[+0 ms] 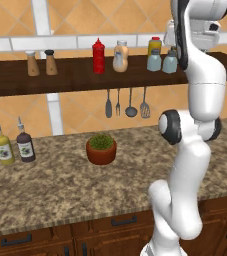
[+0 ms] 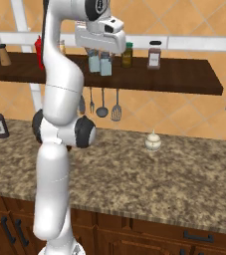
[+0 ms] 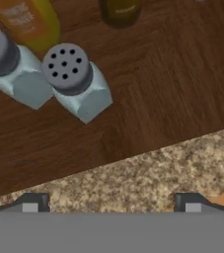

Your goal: Put the shaker and condiment bottle from the counter next to their counterparts in the cabinet.

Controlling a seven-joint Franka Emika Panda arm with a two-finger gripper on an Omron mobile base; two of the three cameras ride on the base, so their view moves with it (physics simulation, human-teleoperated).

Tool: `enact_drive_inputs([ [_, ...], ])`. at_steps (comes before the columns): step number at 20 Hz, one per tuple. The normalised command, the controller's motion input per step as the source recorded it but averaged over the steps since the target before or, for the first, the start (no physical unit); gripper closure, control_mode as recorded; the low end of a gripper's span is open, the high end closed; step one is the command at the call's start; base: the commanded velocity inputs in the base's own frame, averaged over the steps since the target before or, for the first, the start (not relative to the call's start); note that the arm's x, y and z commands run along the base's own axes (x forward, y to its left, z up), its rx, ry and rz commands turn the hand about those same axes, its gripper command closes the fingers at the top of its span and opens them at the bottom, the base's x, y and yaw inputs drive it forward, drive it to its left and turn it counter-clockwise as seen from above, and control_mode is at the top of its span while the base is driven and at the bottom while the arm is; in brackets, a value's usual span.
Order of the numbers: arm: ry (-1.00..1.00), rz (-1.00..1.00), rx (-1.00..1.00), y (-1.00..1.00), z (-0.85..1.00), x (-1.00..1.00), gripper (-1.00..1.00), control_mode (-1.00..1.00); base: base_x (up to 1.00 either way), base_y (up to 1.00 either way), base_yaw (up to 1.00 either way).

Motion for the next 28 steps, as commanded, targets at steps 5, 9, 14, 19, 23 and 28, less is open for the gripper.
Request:
enact_drive_inputs([
  [5, -0.01, 0.00, -0.27, 0.41, -0.93, -1.00, -1.00, -1.00, 0.00, 0.00, 0.00],
  [9, -0.07, 0.00, -0.15, 0.33, -0.85, -1.00, -1.00, -1.00, 0.00, 0.00, 0.00],
  [14, -0.15, 0.00, -0.08, 0.19, -0.66, -1.00, -1.00, -1.00, 0.00, 0.00, 0.00],
  [19, -0.23, 0.00, -0.01, 0.07, -0.54, -1.00, -1.00, -1.00, 0.00, 0.00, 0.00],
  [23, -0.29, 0.00, -0.02, 0.04, -0.49, -1.00, -1.00, -1.00, 0.00, 0.00, 0.00],
  [28, -0.36, 0.00, -0.08, 0.08, -0.47, -1.00, -1.00, -1.00, 0.00, 0.00, 0.00],
])
